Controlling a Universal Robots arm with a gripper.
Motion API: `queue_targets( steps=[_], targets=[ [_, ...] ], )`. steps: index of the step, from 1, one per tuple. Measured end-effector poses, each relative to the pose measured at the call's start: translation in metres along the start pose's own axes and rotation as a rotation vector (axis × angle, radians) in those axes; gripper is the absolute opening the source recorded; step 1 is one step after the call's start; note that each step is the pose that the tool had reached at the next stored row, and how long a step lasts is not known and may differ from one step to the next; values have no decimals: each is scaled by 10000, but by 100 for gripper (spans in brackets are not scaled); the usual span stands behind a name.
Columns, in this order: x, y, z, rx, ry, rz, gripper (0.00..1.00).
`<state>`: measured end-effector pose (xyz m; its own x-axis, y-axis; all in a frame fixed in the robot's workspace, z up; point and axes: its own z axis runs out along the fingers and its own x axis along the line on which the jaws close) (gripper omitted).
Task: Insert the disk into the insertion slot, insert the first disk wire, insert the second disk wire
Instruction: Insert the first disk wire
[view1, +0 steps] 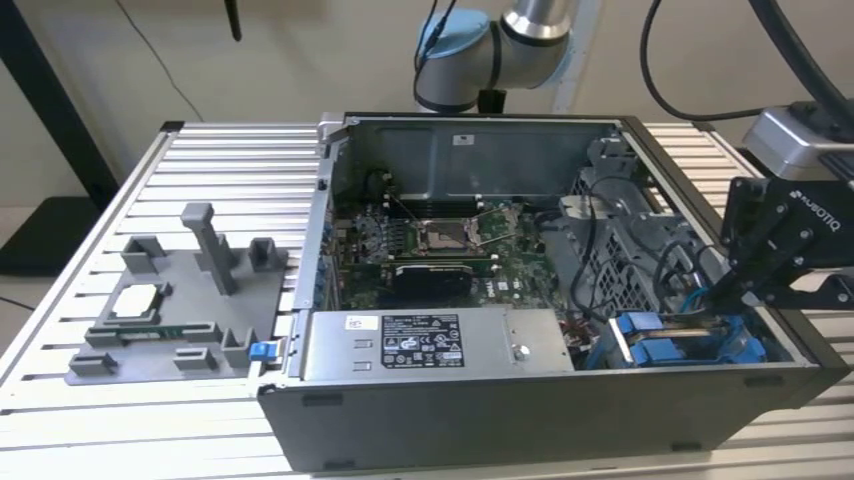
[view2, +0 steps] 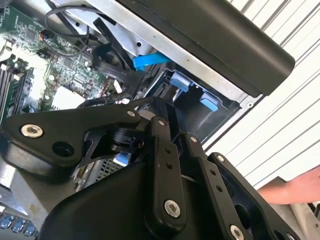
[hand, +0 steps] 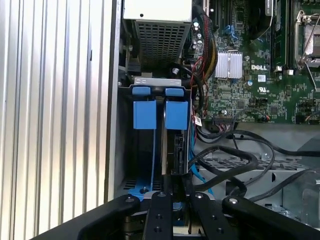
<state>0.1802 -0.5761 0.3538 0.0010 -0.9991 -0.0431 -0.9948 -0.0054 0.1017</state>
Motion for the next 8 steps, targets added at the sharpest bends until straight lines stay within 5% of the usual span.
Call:
queue_targets(
  steps=[8],
  targets=[
    [-63, -5, 43, 0, -30, -10, 0]
  ],
)
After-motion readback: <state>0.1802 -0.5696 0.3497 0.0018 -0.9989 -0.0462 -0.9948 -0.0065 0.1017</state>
